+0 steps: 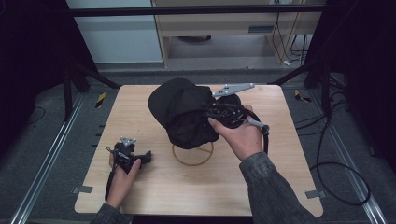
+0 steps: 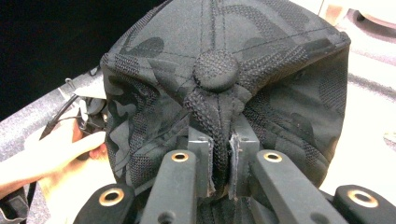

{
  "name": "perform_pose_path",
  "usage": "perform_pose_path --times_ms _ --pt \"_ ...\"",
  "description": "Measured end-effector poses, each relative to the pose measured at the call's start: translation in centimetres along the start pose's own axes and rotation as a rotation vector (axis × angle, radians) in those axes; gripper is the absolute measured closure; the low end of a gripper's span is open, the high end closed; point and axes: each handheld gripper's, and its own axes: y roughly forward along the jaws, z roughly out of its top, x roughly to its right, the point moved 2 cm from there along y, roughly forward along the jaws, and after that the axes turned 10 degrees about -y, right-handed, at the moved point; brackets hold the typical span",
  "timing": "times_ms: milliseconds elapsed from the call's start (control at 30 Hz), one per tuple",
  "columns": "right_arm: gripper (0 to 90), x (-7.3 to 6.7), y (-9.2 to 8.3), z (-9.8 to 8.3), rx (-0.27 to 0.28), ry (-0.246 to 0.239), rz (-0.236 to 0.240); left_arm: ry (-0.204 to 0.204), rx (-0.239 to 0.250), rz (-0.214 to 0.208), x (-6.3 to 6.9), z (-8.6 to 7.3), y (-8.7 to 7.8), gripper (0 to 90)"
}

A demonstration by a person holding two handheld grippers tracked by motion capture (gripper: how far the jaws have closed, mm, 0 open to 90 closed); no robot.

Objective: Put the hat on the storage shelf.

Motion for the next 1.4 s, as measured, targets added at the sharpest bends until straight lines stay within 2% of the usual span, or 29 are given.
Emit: perform_pose_path --times_ms 933,1400 --pt "78.8 0.4 0.7 -1.0 -0.033 0.003 -0.011 0.0 0.001 0.0 0.0 0.0 0.0 0.0" --pt "76.0 0.4 0.9 -1.4 -0.054 -0.017 -0.031 -0.001 0.001 0.0 0.0 0.0 0.0 0.0"
